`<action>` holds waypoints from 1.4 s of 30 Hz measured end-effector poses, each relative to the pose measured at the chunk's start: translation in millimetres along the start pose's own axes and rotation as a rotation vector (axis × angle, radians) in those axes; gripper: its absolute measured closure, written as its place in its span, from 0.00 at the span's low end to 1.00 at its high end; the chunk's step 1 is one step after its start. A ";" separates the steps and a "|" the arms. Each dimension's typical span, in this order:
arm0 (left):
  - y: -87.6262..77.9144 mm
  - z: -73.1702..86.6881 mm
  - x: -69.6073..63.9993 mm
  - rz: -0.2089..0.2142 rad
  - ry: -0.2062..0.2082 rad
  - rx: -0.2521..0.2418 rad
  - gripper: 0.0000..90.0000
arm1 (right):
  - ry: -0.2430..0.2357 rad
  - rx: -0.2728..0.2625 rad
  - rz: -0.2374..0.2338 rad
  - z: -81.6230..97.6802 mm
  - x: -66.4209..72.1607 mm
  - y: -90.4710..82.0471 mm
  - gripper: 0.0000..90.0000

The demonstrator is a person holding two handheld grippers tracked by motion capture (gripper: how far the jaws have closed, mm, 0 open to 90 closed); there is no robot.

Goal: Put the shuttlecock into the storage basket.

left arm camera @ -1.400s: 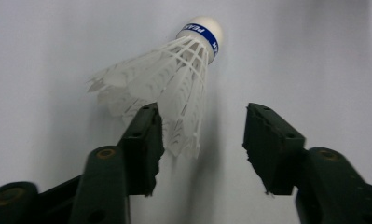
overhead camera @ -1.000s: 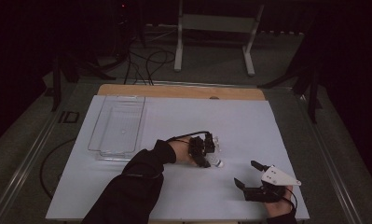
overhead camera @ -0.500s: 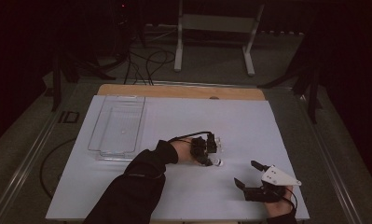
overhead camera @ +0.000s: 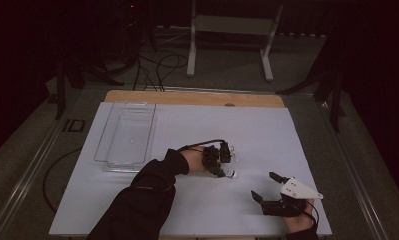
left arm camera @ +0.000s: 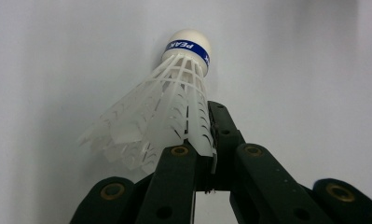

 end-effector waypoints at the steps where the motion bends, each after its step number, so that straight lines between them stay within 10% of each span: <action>1: -1.1 0.4 -0.3 0.000 -0.002 0.008 1.00 | -0.001 0.000 0.000 0.1 -0.1 0.1 0.11; 42: -69.5 8.9 -20.1 -0.009 0.033 -0.023 1.00 | -0.001 0.005 0.004 -0.3 1.0 0.7 0.11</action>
Point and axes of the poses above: each handheld gripper's, and its own axes: y roughly forward along the jaws, z roughly out of its underside, x roughly to its left, the point moved 3 cm from there along y, roughly forward along the jaws
